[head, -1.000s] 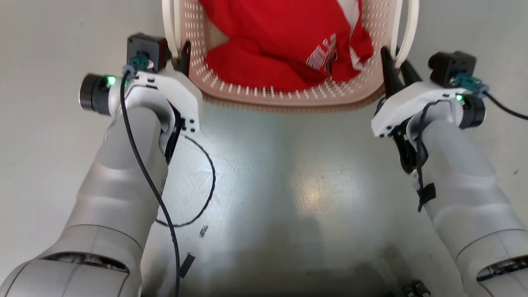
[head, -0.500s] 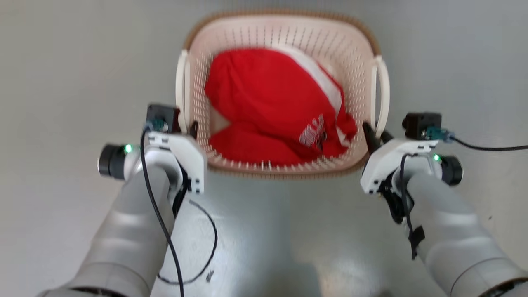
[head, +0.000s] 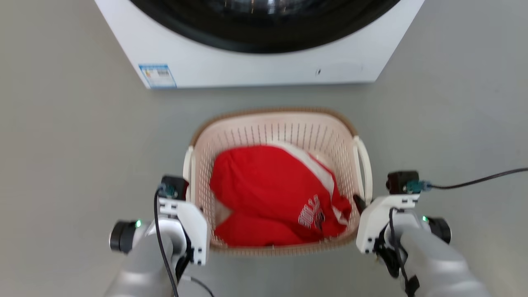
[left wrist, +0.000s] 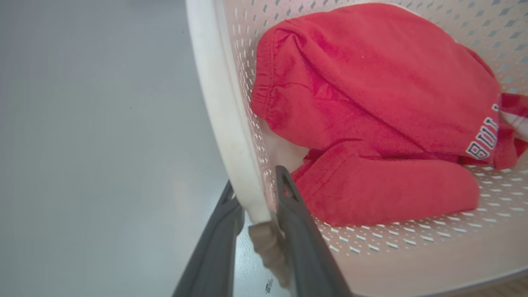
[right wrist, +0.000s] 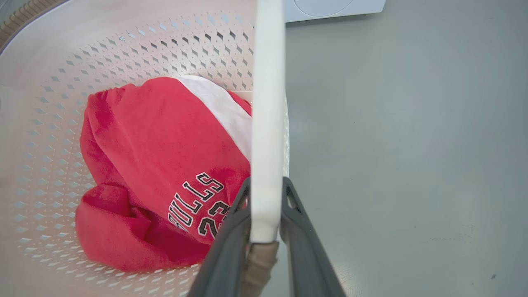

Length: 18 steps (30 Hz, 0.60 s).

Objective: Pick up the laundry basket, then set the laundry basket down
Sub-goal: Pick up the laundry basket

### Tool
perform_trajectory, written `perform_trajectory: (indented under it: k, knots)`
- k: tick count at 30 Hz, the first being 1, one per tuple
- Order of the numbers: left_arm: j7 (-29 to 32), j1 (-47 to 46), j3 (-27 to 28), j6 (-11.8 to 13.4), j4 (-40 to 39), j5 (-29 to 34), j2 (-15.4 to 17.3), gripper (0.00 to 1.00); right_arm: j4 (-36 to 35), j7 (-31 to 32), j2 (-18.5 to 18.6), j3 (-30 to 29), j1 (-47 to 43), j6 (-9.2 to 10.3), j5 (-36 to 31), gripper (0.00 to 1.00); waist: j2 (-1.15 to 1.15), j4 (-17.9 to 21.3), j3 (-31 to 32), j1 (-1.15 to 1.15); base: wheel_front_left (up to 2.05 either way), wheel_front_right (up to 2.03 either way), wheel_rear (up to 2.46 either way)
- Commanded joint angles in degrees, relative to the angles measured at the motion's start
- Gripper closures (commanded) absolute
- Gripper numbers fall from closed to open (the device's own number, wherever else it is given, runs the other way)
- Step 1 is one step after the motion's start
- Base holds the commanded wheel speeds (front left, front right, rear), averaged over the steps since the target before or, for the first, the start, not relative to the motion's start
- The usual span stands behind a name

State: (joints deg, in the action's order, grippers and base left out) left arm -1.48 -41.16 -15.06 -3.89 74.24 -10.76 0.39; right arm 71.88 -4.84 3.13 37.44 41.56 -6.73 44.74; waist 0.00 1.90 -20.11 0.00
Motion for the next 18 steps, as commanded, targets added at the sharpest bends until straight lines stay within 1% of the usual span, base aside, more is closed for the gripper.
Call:
perform_trajectory:
  k: [1,5,12,18]
  knots:
    - [1.4,3.0,0.2,-0.2,-0.3,-0.2,2.5,1.0,-0.7,0.2,-0.2,2.1,-1.6,-0.76,1.2,1.0,0.0,1.1,5.7,0.0,0.0,0.0,0.0]
    - [2.6,5.7,-0.5,-0.3,-0.3,-1.2,2.5,1.0,-0.5,1.3,-0.2,3.8,-3.6,-0.76,2.7,1.0,0.0,1.3,9.1,0.0,0.0,0.0,0.0]
    - [4.4,11.2,-3.5,0.0,-0.3,-4.0,2.5,1.0,-0.4,4.3,-0.2,8.3,-7.7,-0.76,4.7,1.0,0.0,1.2,16.2,0.0,0.0,0.0,0.0]
    - [5.2,13.7,-7.0,0.7,-0.3,-7.5,2.5,1.0,-0.1,5.1,-0.2,10.5,-9.2,-0.76,6.1,1.0,0.0,1.1,19.3,0.0,0.0,0.0,0.0]
